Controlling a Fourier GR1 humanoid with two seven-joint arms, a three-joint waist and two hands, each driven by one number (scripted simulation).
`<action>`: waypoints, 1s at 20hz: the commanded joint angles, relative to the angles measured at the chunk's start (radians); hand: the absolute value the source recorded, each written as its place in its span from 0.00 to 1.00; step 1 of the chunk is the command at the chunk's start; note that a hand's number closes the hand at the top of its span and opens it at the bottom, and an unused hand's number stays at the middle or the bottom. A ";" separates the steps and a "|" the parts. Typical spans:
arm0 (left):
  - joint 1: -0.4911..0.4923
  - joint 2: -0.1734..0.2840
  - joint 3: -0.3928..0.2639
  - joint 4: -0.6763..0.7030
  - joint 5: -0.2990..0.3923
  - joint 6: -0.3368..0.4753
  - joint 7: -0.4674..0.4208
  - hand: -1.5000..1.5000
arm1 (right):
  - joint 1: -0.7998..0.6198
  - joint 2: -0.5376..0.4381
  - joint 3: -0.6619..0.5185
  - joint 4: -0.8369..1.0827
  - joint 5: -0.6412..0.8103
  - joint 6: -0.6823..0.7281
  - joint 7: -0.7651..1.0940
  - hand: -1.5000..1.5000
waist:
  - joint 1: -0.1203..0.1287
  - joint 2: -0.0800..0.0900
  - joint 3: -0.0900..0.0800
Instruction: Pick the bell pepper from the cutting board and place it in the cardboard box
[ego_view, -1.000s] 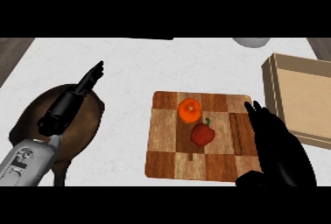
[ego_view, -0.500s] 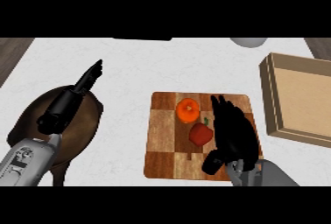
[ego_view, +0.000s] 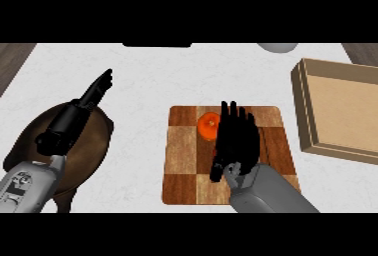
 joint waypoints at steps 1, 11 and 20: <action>0.030 0.014 0.012 -0.029 0.003 -0.009 -0.002 0.50 | -0.079 0.088 -0.020 0.099 0.046 0.100 0.253 0.00 | 0.005 0.001 0.001; 0.057 0.010 0.023 -0.046 -0.011 -0.017 -0.011 0.50 | -0.087 0.091 -0.038 0.218 0.053 0.100 0.241 0.00 | 0.001 0.002 0.003; 0.032 -0.029 0.034 -0.008 -0.028 -0.031 0.000 0.50 | -0.065 0.092 -0.026 0.225 0.018 0.063 0.205 0.00 | -0.011 0.005 0.003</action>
